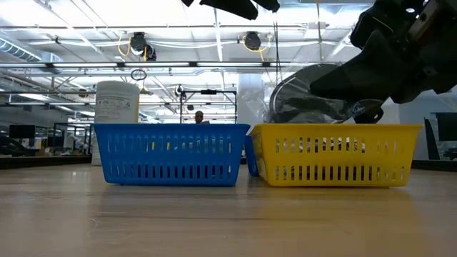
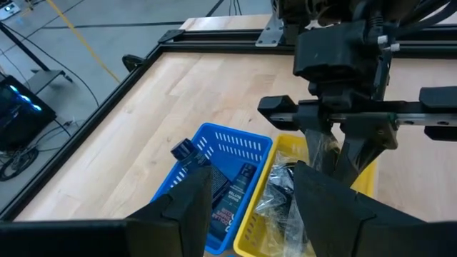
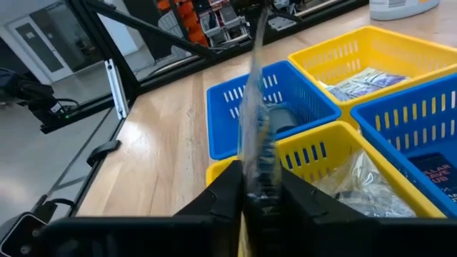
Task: Pick & Place Travel size toiletries
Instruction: Put the black hairbrush into the right yellow bin, then put the gray deodorant into the left blue bin
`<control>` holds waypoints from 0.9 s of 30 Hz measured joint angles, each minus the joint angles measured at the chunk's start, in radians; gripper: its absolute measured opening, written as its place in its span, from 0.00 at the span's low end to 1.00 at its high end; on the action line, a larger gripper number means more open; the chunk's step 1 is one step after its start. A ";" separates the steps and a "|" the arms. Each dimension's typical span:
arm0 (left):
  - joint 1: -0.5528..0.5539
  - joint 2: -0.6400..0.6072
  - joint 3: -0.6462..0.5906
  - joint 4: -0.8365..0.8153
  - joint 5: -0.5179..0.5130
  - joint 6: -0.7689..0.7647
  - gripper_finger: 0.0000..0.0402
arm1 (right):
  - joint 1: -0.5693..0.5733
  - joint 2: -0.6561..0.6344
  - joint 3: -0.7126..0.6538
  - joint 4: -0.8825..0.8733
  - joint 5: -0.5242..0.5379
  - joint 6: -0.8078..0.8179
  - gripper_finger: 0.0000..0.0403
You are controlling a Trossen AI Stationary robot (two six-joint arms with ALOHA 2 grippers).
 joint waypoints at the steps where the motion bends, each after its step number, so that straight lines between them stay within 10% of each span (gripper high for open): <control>1: 0.000 0.000 0.000 -0.001 0.000 0.000 0.48 | 0.000 0.000 0.000 0.000 -0.001 -0.002 0.15; 27: 0.009 0.000 0.000 -0.018 -0.002 0.000 0.48 | 0.000 -0.207 0.000 -0.046 -0.049 -0.327 0.40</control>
